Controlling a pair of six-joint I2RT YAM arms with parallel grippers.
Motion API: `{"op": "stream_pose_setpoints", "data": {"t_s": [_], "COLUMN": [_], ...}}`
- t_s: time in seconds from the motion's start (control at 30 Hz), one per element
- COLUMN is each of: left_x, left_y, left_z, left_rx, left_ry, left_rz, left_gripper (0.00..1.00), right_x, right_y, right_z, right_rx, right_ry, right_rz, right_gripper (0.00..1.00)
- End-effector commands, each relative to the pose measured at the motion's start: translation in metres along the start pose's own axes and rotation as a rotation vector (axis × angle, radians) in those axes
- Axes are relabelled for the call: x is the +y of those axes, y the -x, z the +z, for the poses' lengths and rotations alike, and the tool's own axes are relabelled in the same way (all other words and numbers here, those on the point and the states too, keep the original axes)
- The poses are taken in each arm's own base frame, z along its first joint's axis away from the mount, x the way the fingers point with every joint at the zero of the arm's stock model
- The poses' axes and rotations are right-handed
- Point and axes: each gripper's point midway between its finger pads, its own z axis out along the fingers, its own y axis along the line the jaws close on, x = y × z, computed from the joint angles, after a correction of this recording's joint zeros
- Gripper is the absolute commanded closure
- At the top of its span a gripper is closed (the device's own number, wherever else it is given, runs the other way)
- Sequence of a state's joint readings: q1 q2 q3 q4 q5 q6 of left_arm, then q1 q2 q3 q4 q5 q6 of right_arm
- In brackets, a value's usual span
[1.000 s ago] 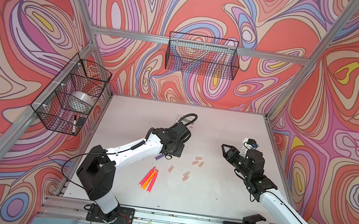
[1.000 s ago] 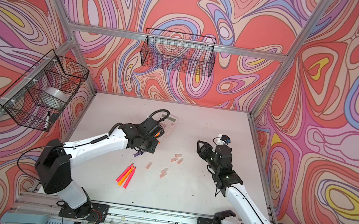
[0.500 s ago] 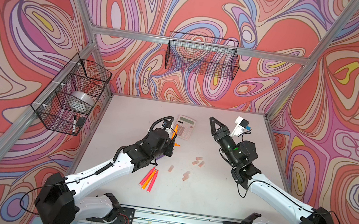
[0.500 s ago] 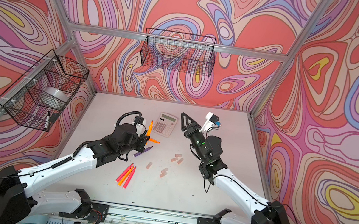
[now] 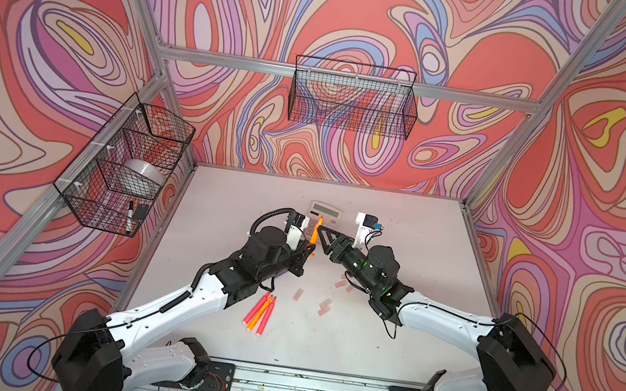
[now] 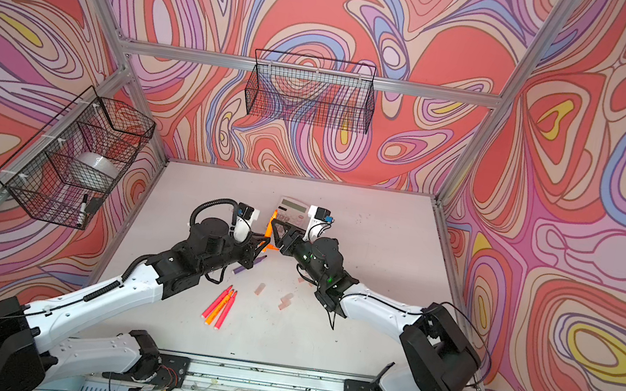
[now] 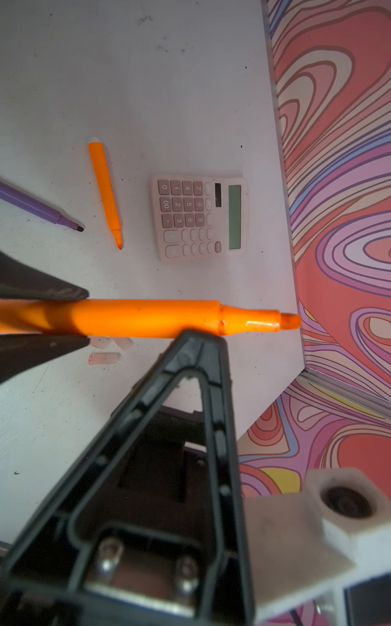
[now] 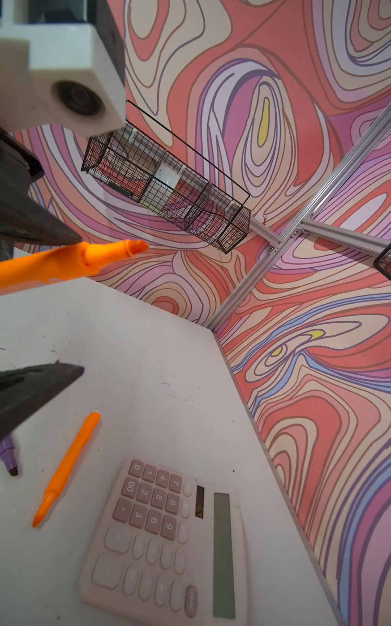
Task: Insert the pens into the pen caps
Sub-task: 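Raise the highlighter upright with the left gripper while the right gripper approaches it, then grasp the highlighter's upper end with the right gripper above the left gripper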
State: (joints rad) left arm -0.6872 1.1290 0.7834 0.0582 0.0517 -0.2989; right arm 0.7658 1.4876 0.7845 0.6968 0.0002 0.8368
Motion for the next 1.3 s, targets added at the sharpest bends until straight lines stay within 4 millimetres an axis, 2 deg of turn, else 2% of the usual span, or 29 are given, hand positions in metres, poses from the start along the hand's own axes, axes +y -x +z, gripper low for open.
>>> {"op": "stream_pose_setpoints", "data": {"t_s": [0.0,0.13,0.33,0.63,0.67,0.7,0.77,0.8,0.83,0.87,0.9,1.0,1.1,1.27], "left_x": [-0.006,-0.011,-0.012,-0.009,-0.007,-0.004,0.003,0.007,0.010,0.013,0.015,0.005,0.004,0.005], "left_y": [0.007,0.006,0.006,0.004,0.005,0.004,0.005,0.005,0.004,0.004,0.000,-0.010,-0.007,-0.002], "left_z": [-0.003,0.000,-0.001,0.002,0.002,0.002,0.001,0.001,0.002,0.005,0.007,0.011,0.009,-0.002], "left_rx": [-0.034,-0.015,-0.014,-0.007,-0.009,-0.011,-0.023,-0.028,-0.032,-0.046,-0.045,-0.008,-0.002,-0.058], "left_ry": [-0.037,-0.062,-0.067,-0.048,-0.039,-0.020,0.020,0.037,0.053,0.064,0.072,0.006,0.006,0.005], "left_rz": [0.013,0.007,0.012,0.017,0.015,0.013,0.000,-0.007,-0.010,-0.012,-0.011,0.034,0.028,0.027], "left_gripper": [1.00,1.00,1.00,1.00,0.93,0.81,0.63,0.56,0.54,0.56,0.61,0.66,0.71,0.72], "right_x": [0.008,0.012,0.009,0.013,0.015,0.016,0.022,0.024,0.029,0.033,0.036,0.042,0.046,0.045], "right_y": [-0.002,-0.009,-0.014,-0.013,-0.012,-0.014,-0.017,-0.019,-0.021,-0.023,-0.027,-0.034,-0.040,-0.047], "right_z": [0.007,0.011,0.018,0.014,0.014,0.014,0.014,0.015,0.016,0.017,0.018,0.021,0.023,0.027], "right_rx": [0.016,0.031,0.055,0.048,0.047,0.051,0.060,0.065,0.069,0.073,0.078,0.087,0.094,0.104], "right_ry": [-0.008,-0.027,-0.047,-0.056,-0.053,-0.050,-0.041,-0.039,-0.033,-0.029,-0.028,-0.029,-0.028,-0.035], "right_rz": [-0.047,-0.067,-0.063,-0.084,-0.086,-0.089,-0.099,-0.107,-0.115,-0.126,-0.139,-0.158,-0.169,-0.173], "right_gripper": [0.43,0.43,0.53,0.92,0.93,0.95,0.99,1.00,1.00,1.00,1.00,1.00,1.00,1.00]}}
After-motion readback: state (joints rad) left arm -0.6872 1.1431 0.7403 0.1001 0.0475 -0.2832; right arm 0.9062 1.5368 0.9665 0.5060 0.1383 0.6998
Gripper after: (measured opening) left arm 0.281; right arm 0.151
